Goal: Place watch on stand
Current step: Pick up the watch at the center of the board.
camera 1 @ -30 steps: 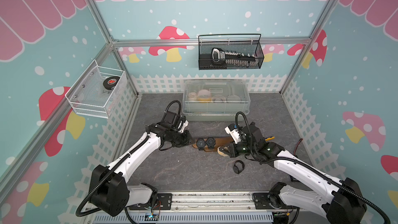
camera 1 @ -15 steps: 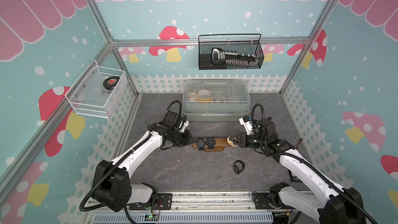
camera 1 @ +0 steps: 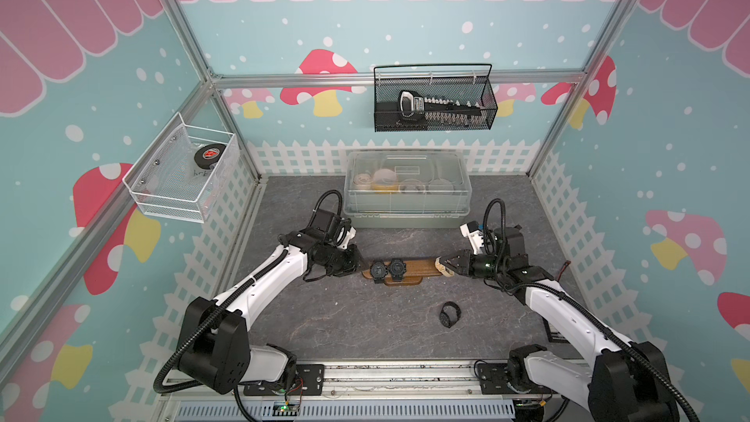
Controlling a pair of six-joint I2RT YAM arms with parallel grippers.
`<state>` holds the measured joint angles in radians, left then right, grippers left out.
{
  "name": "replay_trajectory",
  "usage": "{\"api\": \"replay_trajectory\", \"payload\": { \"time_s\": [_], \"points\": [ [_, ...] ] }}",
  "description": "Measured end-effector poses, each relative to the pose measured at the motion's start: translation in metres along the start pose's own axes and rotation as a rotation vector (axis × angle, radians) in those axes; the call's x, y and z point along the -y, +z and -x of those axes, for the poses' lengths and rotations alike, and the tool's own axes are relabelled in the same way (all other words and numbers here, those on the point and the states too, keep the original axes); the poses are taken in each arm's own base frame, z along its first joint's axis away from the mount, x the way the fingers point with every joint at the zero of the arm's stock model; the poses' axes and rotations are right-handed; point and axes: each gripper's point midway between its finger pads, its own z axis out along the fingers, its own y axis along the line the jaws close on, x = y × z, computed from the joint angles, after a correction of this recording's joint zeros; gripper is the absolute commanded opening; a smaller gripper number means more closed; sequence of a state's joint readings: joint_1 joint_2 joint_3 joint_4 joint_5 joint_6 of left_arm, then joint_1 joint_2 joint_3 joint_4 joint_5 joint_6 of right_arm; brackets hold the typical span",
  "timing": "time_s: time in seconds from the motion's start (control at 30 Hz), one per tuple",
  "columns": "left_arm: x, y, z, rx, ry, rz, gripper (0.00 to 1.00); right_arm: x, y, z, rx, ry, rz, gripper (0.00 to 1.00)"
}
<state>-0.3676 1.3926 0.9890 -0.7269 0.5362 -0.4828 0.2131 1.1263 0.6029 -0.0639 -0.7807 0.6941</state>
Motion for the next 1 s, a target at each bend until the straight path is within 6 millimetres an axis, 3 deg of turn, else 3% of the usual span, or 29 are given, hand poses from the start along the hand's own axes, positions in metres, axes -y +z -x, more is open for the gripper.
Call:
{"api": "replay_trajectory", "payload": {
  "time_s": [0.5,1.0],
  "points": [
    [-0.004,0.006,0.001,-0.012,-0.012,-0.007,0.30,0.024,0.011,0.008,0.021,0.053,0.011,0.04],
    [-0.003,0.011,0.000,-0.025,-0.014,-0.025,0.30,0.044,0.023,-0.008,-0.019,0.102,0.003,0.04]
  ]
}}
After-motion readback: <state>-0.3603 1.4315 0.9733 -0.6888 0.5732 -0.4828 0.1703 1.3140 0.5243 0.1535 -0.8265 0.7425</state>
